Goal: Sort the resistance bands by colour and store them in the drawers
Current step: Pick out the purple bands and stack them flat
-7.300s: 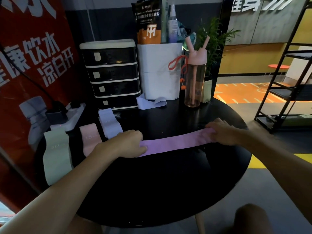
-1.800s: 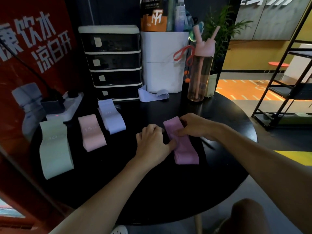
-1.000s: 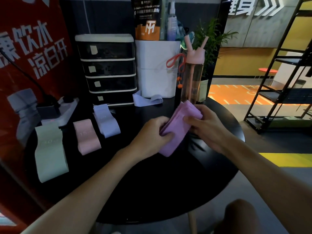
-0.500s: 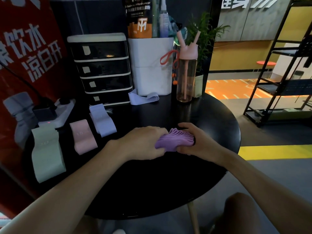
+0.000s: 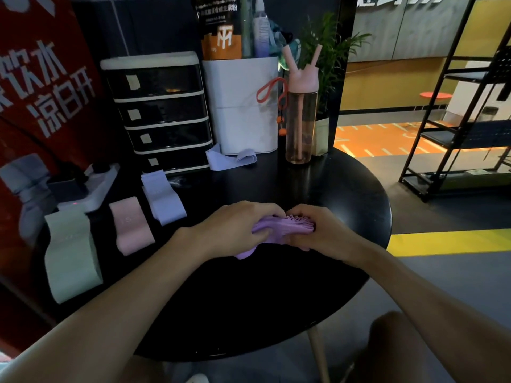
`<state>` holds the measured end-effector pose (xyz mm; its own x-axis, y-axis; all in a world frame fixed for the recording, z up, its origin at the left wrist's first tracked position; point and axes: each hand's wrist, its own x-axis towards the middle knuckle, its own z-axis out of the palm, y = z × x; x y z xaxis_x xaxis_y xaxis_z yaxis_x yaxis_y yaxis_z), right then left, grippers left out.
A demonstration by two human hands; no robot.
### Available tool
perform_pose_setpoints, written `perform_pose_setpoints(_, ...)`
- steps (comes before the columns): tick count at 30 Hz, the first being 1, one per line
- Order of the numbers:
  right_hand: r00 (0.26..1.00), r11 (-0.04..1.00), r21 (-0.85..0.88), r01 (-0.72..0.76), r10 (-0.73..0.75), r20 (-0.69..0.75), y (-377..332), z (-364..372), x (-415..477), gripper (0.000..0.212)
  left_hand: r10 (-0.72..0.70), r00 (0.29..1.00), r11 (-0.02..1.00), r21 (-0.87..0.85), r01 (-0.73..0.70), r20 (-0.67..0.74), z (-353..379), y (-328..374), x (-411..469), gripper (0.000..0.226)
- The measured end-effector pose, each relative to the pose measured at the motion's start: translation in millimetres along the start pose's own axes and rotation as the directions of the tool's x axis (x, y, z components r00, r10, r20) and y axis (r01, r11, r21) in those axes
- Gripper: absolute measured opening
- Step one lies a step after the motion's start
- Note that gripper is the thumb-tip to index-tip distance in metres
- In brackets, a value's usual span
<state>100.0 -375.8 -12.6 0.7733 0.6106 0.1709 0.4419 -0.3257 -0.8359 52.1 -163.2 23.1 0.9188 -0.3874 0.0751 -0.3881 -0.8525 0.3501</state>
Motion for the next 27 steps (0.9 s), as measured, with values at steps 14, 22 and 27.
perform_pose_setpoints(14, 1.000, 1.000, 0.024, 0.005, -0.005, -0.004, 2, -2, -5, 0.030, -0.075, 0.996, 0.994, -0.087, 0.071, -0.044, 2, -12, -21, 0.026)
perform_pose_setpoints(22, 0.996, 0.994, 0.100, -0.037, 0.046, -0.081, -1, -7, -6, 0.022, -0.116, 0.984, 0.958, -0.276, 0.074, -0.137, 11, -14, -24, 0.018)
perform_pose_setpoints(27, 0.964, 0.947, 0.322, 0.019, 0.069, -0.258, -25, -6, 7, 0.045, -0.188, 0.957, 0.886, -0.460, 0.067, -0.222, 9, -17, -24, 0.017)
